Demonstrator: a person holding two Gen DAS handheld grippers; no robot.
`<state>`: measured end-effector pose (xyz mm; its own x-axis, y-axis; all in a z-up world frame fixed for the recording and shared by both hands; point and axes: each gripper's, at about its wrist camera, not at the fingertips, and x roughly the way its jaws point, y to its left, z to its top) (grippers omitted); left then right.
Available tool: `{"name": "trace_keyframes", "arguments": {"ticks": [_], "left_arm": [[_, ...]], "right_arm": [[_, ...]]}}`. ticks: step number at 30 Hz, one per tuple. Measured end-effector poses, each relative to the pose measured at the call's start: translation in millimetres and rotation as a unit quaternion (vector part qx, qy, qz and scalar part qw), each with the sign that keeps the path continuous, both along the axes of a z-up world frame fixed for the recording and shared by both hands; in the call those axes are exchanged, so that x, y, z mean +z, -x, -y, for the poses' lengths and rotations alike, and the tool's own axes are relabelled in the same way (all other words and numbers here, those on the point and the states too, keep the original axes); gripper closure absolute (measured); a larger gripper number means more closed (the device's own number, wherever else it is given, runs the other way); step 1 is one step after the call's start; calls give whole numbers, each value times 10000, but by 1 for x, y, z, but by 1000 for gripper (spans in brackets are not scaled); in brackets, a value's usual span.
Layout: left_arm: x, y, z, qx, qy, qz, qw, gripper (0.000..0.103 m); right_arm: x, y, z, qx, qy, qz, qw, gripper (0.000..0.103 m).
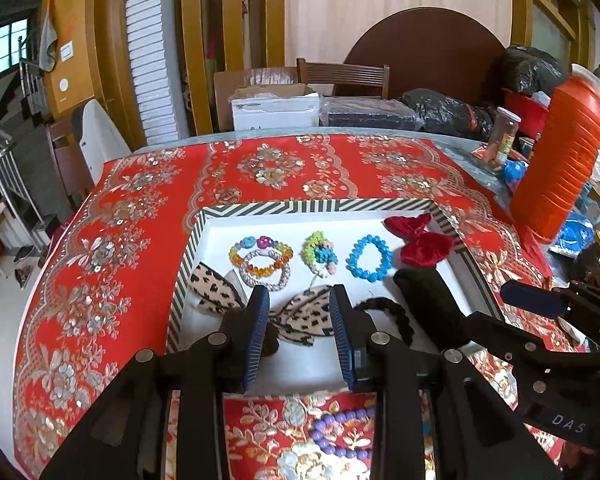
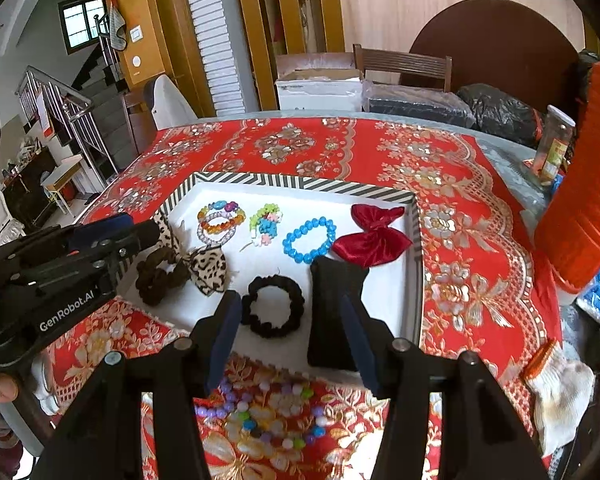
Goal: Organize jewelry
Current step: 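Lift both open tools back over the remaining purple bracelets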
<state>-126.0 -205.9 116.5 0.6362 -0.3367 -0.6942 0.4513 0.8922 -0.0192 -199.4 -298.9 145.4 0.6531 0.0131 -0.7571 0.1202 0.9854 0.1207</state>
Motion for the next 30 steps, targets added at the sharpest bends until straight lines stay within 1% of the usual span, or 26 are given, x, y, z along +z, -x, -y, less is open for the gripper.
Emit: {"name": "trace_keyframes", "arguments": {"ticks": [7, 10, 14, 18, 23, 26, 30], "left_arm": [[2, 18, -11, -119, 94, -169, 9997, 68], [-3, 24, -18, -226, 168, -391, 9988, 68], [-16, 33, -26, -360, 219, -708, 9966, 68], [-36, 39, -33, -447, 255, -1033, 9933, 68], [-66, 37, -40, -353, 353, -1550, 9867, 68], [-80, 37, -40, -284, 305, -1709, 9844, 68], [-88, 34, -31, -280, 264, -1754, 9837, 68]], "right_arm": [[0, 28, 2, 0, -4, 0, 10000, 48], [-7, 39, 4, -4, -3, -80, 10000, 47], [-28, 55, 10, -14, -77, -296, 9995, 47], [-52, 64, 12, -2, -102, -537, 9985, 47], [-72, 62, 11, 0, -76, -649, 9979, 47], [-78, 55, 10, 6, 15, -652, 9979, 47], [-87, 46, 9, 46, 108, -684, 9976, 49]]}}
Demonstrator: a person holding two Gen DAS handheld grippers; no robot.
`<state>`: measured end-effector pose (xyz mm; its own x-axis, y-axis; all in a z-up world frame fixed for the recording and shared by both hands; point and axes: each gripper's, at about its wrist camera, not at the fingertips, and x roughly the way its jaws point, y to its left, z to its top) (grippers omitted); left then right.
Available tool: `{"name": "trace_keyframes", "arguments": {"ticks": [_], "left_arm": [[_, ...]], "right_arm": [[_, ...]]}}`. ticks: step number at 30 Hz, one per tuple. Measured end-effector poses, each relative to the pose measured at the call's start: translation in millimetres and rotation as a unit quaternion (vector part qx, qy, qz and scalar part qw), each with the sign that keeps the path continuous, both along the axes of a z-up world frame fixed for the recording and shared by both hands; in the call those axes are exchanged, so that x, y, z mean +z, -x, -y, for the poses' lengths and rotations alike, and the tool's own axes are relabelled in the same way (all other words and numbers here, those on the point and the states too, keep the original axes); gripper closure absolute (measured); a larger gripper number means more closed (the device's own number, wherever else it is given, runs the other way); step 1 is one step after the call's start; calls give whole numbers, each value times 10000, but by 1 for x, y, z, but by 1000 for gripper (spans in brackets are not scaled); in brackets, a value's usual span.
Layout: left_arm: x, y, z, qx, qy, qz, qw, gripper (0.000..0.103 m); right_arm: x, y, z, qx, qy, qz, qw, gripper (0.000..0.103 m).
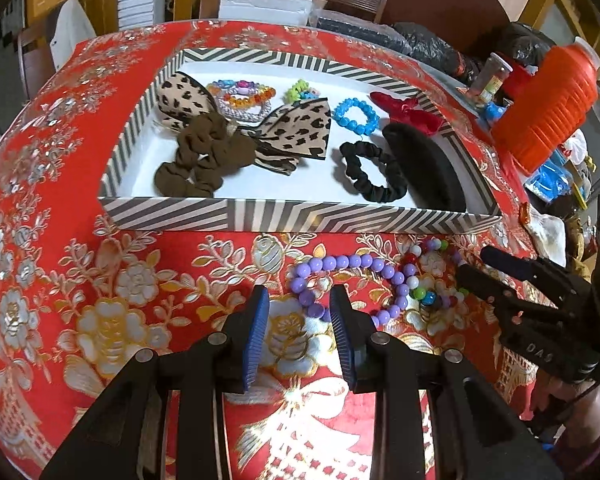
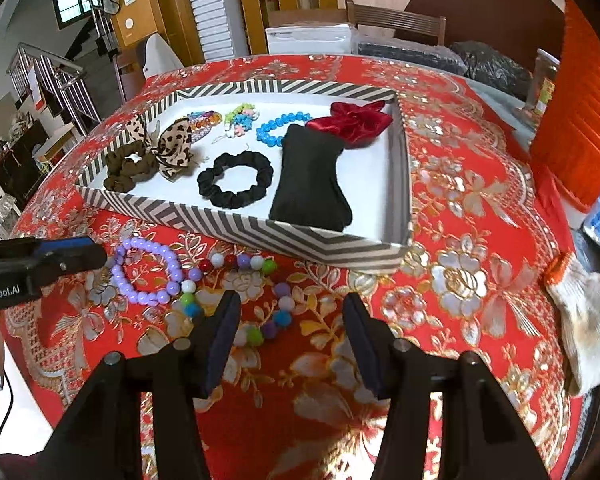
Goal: Organize jewelry
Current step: 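Lift both open tools back over the remaining purple bracelets, then grasp the purple beaded bracelet with the left tool while the right tool grasps the pastel bead bracelet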
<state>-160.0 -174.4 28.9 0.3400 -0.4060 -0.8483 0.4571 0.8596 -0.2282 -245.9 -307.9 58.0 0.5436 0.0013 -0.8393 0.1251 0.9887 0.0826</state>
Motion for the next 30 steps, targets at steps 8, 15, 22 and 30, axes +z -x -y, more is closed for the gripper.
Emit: {"name": "trace_keyframes", "arguments": {"ticks": [8, 15, 22, 30], "left_arm": [[-8, 6, 21, -126, -317, 349, 9988, 68], [2, 2, 13, -219, 32, 135, 9997, 91], [44, 10, 7, -314, 341, 452, 9979, 91], [84, 12, 4, -337, 367, 920, 9945, 91]], "right_arm": [[-7, -3, 4, -43, 205, 138, 9997, 91], [16, 7, 6, -2, -152, 430, 9990, 94], [62, 18, -3, 174, -170, 910, 9956, 94], [97, 28, -4, 206, -48, 1226, 9922, 94]]}}
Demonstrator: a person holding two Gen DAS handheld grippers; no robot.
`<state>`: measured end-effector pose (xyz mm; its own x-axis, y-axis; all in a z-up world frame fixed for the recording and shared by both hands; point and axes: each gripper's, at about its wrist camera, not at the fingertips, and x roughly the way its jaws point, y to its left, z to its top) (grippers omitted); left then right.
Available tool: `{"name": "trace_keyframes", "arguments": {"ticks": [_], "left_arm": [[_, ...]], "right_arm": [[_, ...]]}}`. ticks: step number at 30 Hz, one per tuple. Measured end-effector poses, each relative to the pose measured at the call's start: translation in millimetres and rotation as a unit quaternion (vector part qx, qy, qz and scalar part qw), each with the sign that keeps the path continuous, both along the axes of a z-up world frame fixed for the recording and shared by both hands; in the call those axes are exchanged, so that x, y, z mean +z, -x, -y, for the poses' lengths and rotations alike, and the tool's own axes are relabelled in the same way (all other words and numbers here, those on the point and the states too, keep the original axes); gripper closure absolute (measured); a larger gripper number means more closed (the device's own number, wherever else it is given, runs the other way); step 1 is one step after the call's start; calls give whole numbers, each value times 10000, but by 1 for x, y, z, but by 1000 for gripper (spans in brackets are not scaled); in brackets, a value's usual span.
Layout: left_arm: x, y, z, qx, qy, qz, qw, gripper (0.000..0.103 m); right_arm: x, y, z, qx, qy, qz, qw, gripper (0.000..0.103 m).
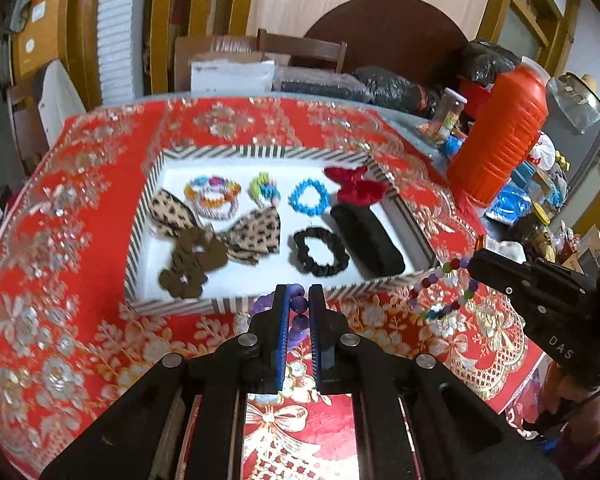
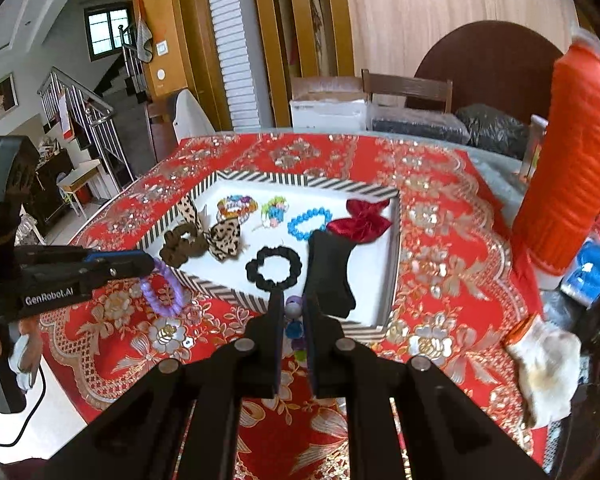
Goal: Organize jewelry
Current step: 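Grasp the purple beaded bracelet with the left tool while the right tool grasps the pastel bead bracelet, then carry both bracelets over the striped box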
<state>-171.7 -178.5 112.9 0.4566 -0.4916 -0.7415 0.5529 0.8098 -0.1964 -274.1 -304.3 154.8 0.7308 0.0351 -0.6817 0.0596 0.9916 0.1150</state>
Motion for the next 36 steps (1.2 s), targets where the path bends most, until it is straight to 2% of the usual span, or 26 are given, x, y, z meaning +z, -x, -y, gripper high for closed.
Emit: {"name": "trace_keyframes", "arguments": {"ticks": [18, 27, 36], "left_arm": [[27, -6, 12, -53, 7, 358, 9993, 91], [27, -11, 23, -186, -51, 362, 9992, 91], [33, -4, 36, -273, -184, 456, 9984, 91]], "right_arm": [[25, 5, 4, -66, 53, 217, 9997, 94], [24, 4, 7, -203, 58, 179, 9996, 94], [32, 6, 7, -203, 19, 338, 9992, 94]]}}
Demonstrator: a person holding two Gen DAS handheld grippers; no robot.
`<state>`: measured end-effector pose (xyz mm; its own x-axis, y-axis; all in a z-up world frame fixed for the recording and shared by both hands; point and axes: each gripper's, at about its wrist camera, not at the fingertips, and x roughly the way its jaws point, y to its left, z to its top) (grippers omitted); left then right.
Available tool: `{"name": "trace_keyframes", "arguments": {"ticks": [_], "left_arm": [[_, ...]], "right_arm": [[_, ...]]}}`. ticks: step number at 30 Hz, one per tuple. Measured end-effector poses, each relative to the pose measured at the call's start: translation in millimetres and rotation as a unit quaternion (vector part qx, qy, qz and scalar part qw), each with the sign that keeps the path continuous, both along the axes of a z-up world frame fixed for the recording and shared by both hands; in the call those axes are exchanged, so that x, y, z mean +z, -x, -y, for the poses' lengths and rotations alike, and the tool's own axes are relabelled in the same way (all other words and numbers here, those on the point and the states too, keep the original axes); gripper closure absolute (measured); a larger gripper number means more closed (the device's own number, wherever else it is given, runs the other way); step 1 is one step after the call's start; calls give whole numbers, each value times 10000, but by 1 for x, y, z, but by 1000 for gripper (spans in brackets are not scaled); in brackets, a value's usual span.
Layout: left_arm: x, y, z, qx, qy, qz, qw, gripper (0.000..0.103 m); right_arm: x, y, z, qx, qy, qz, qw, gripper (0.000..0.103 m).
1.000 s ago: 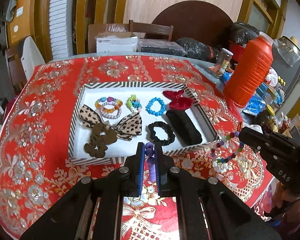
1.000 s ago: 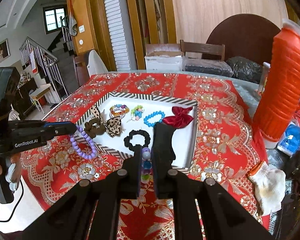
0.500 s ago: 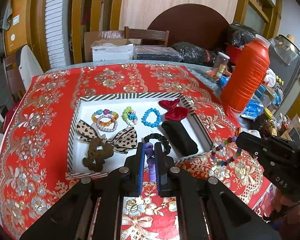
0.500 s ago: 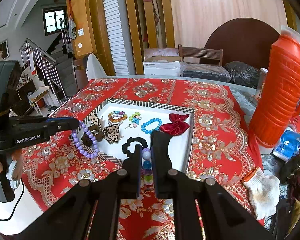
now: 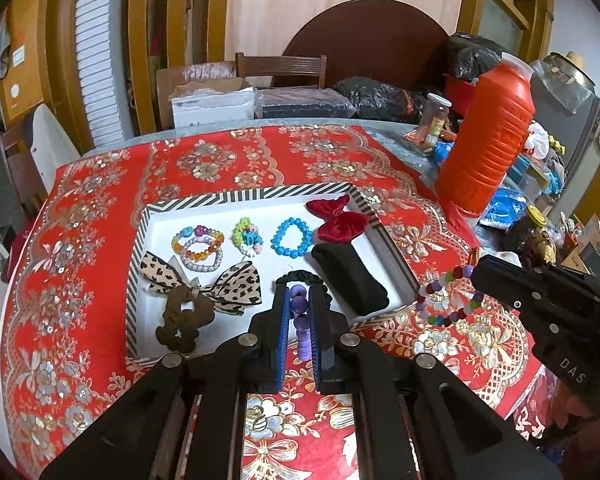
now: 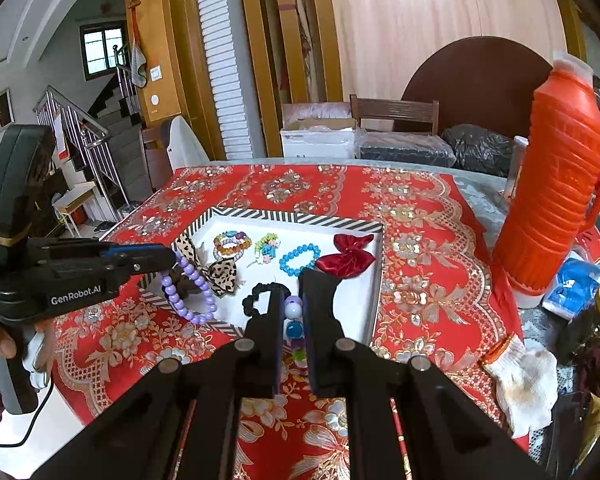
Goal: Organize jewelry
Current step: 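Carry both bracelets over the striped box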
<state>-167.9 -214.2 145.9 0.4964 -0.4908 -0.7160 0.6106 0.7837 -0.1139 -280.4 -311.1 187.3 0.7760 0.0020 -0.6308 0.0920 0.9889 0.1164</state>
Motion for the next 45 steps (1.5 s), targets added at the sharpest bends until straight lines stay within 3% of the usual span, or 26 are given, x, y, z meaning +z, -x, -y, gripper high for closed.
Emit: {"name": "trace_keyframes", "arguments": {"ticks": [16, 26, 45], "left_arm": [[12, 7, 2, 5, 52, 97, 9999, 91], [10, -10, -8, 209, 107, -9, 9997, 91], [-34, -42, 4, 316, 56, -390, 9987, 91]], "right_arm": [[11, 0, 6, -33, 24, 36, 10000, 94], [16, -22, 4, 123, 144, -56, 9998, 94], [-15, -89, -8, 343, 65, -526, 9980, 94]]}}
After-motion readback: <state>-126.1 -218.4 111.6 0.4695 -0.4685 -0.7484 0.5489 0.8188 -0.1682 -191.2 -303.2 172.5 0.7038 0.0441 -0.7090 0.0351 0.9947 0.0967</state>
